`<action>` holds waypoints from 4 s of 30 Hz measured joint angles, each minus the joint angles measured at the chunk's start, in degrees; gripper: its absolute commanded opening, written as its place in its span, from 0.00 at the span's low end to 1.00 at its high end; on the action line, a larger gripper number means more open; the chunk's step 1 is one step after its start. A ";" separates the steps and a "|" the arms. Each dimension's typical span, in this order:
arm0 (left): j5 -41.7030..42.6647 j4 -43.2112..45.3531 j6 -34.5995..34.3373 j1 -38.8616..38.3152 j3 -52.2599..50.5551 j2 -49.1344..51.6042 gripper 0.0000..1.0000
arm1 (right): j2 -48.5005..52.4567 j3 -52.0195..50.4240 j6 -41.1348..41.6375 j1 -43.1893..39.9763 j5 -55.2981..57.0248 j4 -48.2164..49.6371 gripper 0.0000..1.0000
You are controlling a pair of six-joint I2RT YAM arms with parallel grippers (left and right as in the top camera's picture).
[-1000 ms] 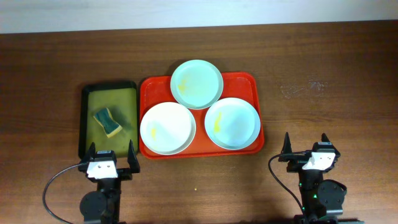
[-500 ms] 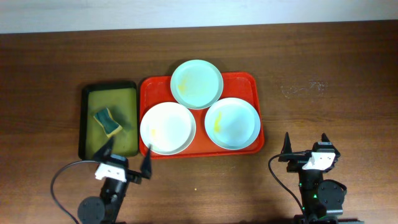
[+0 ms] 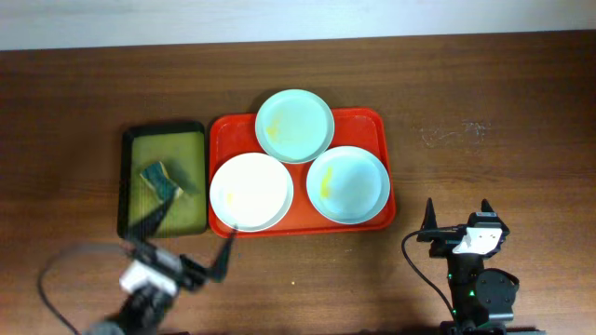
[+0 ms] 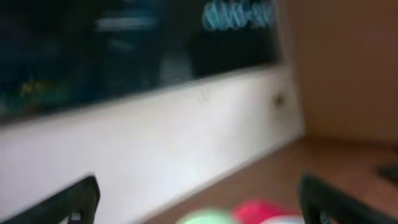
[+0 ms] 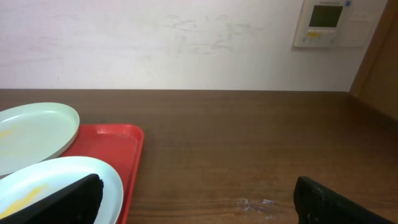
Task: Clean dirty plates on tray and stack at the side
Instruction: 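Move the left gripper toward the sponge in the black tray, then grasp the yellow-green sponge with the left gripper and lift it, then carry the sponge with the left gripper onto the white plate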
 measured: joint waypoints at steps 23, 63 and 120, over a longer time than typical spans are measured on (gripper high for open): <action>-31.12 -41.57 -6.56 5.75 44.54 71.84 0.99 | 0.11 0.00 -0.02 0.00 0.00 0.00 0.99; -34.95 -38.47 -29.42 9.42 46.10 101.18 0.00 | 0.11 0.00 0.00 0.00 0.02 0.00 0.99; -25.77 -58.47 -24.39 -8.02 59.49 80.21 0.00 | 0.11 0.00 0.02 0.00 0.02 0.00 0.99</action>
